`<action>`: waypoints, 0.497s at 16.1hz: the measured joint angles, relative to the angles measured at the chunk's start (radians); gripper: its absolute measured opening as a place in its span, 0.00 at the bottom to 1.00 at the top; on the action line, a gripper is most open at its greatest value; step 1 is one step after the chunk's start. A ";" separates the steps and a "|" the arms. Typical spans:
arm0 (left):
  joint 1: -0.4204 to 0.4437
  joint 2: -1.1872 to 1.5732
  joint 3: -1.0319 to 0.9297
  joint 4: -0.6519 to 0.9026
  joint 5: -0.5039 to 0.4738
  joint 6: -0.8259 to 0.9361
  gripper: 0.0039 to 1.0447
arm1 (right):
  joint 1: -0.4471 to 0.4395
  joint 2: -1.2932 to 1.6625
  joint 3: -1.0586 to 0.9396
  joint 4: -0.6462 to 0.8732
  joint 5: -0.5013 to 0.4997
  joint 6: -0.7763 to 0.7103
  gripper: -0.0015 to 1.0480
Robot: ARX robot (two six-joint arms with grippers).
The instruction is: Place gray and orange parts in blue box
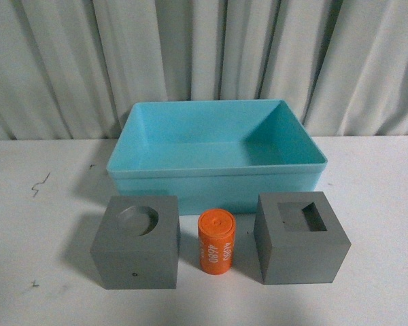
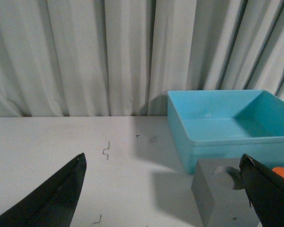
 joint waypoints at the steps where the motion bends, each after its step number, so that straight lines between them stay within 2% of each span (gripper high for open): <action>1: 0.000 0.000 0.000 0.000 0.000 0.000 0.94 | 0.000 0.000 0.000 0.000 0.000 0.000 0.94; 8: 0.000 0.000 0.000 0.000 0.000 0.000 0.94 | 0.000 0.000 0.000 0.000 0.000 0.000 0.94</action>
